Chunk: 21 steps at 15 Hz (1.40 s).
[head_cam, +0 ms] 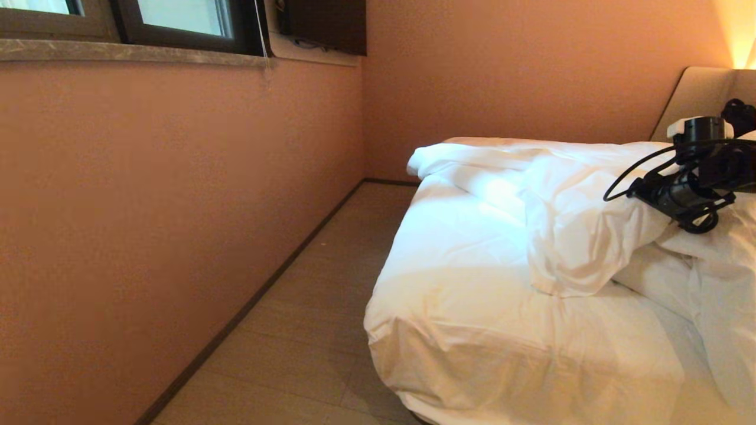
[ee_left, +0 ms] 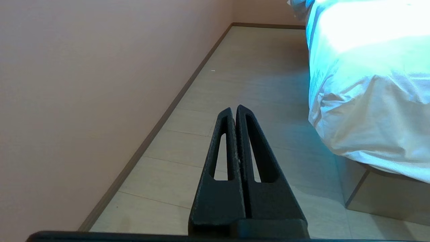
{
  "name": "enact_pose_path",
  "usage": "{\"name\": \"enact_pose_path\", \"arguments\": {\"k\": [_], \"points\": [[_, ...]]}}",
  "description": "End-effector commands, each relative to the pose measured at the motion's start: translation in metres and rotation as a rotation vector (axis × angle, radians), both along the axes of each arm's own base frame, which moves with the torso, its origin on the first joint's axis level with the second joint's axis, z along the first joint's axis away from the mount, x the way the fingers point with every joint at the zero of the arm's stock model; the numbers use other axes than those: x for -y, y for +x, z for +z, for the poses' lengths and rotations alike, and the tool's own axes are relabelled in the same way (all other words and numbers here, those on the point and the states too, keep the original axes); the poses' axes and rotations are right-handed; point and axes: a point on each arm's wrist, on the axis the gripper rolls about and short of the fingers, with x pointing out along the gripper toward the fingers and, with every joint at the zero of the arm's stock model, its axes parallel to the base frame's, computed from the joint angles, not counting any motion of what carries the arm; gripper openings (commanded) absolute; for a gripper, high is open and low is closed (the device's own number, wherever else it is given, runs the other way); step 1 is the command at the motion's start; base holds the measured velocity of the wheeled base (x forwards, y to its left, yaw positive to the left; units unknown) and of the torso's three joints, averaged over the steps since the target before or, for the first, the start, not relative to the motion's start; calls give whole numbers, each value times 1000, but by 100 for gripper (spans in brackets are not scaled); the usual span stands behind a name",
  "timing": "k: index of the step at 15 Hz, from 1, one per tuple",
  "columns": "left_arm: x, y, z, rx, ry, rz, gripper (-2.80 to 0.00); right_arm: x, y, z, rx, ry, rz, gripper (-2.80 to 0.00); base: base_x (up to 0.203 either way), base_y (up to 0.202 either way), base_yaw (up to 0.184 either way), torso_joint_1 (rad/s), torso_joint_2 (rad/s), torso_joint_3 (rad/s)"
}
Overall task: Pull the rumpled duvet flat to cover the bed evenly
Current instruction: Hold the folded corner of the quilt
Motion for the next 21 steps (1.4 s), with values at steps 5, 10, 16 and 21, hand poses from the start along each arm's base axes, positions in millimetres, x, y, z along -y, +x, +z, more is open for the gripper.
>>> {"name": "enact_pose_path", "arguments": {"k": [5, 10, 16, 21], "points": [[0, 0, 0, 0, 0, 0, -280, 1, 4, -5, 3, 1, -4, -280, 0, 0, 0, 0, 0, 0], [0, 0, 0, 0, 0, 0, -280, 1, 5, -6, 4, 2, -4, -280, 0, 0, 0, 0, 0, 0], [0, 0, 0, 0, 0, 0, -280, 1, 5, -6, 4, 3, -3, -280, 0, 0, 0, 0, 0, 0], [0, 0, 0, 0, 0, 0, -280, -2, 3, -3, 12, 14, 6, -280, 0, 0, 0, 0, 0, 0]]}}
